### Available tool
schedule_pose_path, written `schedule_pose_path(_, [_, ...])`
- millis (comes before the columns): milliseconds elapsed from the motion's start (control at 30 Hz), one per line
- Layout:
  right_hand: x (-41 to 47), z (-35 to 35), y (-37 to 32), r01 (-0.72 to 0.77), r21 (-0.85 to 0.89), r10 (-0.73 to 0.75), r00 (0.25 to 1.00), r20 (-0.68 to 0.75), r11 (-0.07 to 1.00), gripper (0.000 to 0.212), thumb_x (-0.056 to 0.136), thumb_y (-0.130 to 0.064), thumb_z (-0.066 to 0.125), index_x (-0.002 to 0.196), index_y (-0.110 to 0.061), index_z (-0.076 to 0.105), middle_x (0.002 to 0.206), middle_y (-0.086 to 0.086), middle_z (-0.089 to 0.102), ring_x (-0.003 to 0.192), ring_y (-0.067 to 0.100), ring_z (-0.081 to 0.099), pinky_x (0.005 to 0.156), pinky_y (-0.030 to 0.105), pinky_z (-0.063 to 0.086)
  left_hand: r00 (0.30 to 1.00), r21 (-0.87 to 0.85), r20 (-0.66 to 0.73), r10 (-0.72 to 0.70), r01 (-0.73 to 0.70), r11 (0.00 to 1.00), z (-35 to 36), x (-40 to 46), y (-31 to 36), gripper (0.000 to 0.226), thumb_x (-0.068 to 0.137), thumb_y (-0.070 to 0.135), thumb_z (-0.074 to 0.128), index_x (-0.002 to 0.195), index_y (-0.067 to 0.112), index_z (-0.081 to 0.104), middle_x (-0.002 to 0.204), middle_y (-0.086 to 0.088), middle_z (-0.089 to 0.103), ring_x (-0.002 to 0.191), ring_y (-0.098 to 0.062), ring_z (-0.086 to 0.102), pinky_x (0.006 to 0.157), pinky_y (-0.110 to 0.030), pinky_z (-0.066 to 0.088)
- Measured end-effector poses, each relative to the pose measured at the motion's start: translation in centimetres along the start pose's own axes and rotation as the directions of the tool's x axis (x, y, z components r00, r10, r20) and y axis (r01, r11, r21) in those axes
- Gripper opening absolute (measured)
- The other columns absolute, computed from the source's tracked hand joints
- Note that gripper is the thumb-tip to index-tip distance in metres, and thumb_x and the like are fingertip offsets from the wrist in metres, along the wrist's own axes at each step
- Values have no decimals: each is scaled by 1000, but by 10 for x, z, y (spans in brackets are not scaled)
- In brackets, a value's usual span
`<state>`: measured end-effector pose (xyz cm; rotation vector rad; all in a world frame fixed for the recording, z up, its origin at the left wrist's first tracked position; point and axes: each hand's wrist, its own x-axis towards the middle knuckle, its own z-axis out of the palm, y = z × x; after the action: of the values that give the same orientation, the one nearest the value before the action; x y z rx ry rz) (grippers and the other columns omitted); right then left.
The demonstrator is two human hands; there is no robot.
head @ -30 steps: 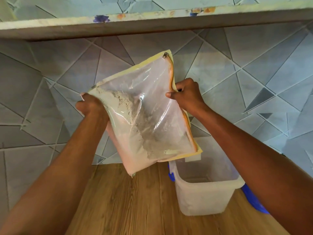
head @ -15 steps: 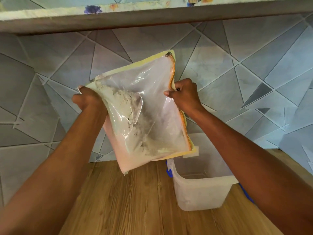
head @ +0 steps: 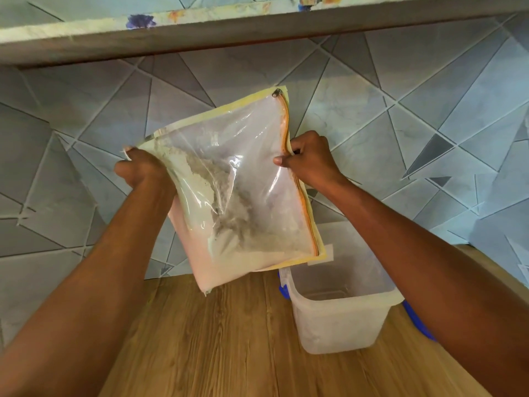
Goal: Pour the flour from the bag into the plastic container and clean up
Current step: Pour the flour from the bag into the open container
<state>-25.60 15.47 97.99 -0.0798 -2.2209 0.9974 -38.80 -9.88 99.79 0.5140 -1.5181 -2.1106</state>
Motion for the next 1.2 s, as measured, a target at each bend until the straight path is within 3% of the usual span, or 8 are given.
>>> schedule_pose_path(167, [-2, -9, 8, -49, -26, 50, 998, 33, 998, 49, 80, -24, 83, 58, -4, 44, 59, 3, 46, 75, 26, 50, 69, 32, 42, 999, -4, 48, 24, -24, 1000, 8, -2, 4, 46, 104, 44, 41, 134, 9, 47, 119, -6, 60, 95, -20, 62, 84, -32, 55])
schedule_pose_path(267, [-4, -13, 14, -85, -36, 86, 996, 24, 996, 46, 80, -26, 83, 69, 10, 56, 75, 14, 65, 87, 30, 61, 80, 39, 54, 996, 41, 54, 65, -67, 997, 15, -7, 7, 47, 104, 47, 40, 130, 9, 47, 114, -5, 57, 92, -20, 58, 80, -30, 50])
schedule_pose_path(367, [-6, -16, 17, -105, -53, 107, 994, 25, 993, 41, 80, -27, 84, 68, 5, 61, 80, 14, 69, 88, 32, 63, 80, 38, 55, 993, 56, 69, 93, -97, 994, 21, -11, 9, 46, 103, 48, 39, 126, 8, 47, 110, -4, 55, 90, -19, 57, 78, -28, 46])
schedule_pose_path(433, [-6, -19, 19, -117, -41, 118, 993, 21, 992, 38, 79, -27, 84, 80, 8, 69, 87, 18, 73, 89, 33, 68, 82, 44, 58, 992, 61, 67, 108, -112, 992, 24, -14, 10, 47, 103, 49, 38, 124, 8, 48, 109, -4, 56, 89, -18, 57, 78, -29, 46])
schedule_pose_path(633, [-6, -27, 25, -115, -56, 116, 993, 22, 992, 37, 76, -27, 86, 85, 6, 73, 89, 19, 75, 91, 33, 68, 84, 49, 58, 989, 77, 57, 139, -143, 987, 30, -24, 8, 45, 104, 48, 37, 126, 11, 47, 94, 4, 48, 70, -2, 47, 61, -19, 40])
schedule_pose_path(733, [-8, -29, 28, -115, -77, 118, 992, 40, 990, 38, 75, -26, 87, 87, 7, 73, 91, 19, 75, 94, 33, 68, 85, 49, 57, 987, 103, 45, 157, -161, 981, 30, -29, 7, 44, 104, 46, 37, 128, 11, 48, 85, 9, 44, 66, -3, 45, 49, -12, 30])
schedule_pose_path(1000, [-11, -35, 39, -124, -65, 127, 991, 42, 990, 39, 73, -24, 88, 89, 9, 73, 91, 21, 75, 92, 35, 69, 87, 49, 56, 985, 108, 36, 169, -172, 979, 36, -40, 9, 45, 103, 50, 37, 121, 12, 49, 83, 10, 46, 69, -3, 47, 55, -21, 36])
schedule_pose_path(1200, [-12, -42, 43, -133, -65, 135, 990, 34, 989, 26, 70, -23, 90, 82, -3, 77, 88, 11, 76, 101, 34, 65, 87, 45, 56, 979, 115, 53, 199, -204, 972, 40, -47, 11, 43, 102, 50, 38, 122, 14, 50, 96, 5, 55, 75, -8, 56, 60, -20, 44])
